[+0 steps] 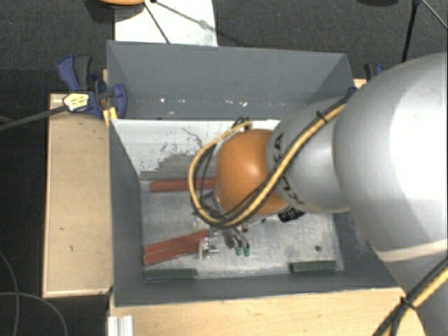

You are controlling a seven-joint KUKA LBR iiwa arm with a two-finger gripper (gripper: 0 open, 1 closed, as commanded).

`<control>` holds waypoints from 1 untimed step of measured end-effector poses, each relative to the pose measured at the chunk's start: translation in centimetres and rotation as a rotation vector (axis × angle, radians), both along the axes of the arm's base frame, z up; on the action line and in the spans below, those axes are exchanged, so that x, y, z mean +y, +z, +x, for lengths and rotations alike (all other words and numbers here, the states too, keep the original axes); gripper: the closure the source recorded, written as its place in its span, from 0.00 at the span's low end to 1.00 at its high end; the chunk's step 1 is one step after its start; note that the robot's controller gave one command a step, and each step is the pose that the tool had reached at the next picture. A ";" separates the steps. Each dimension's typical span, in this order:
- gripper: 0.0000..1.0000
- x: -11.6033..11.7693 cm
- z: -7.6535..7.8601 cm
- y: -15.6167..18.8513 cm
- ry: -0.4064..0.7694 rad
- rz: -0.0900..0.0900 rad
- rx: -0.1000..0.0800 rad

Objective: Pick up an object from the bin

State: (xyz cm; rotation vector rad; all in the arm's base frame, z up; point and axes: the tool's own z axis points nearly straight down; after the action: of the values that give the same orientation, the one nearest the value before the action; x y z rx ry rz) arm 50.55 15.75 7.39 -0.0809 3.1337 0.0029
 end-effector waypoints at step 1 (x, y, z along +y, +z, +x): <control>1.00 0.0 0.0 0.0 -0.001 0.000 0.000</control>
Offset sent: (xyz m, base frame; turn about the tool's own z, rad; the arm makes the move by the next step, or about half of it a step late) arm 0.0196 0.0182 0.1312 -0.0068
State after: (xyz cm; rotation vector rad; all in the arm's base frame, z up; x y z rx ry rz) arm 50.55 15.75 7.39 -0.0800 3.1338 0.0031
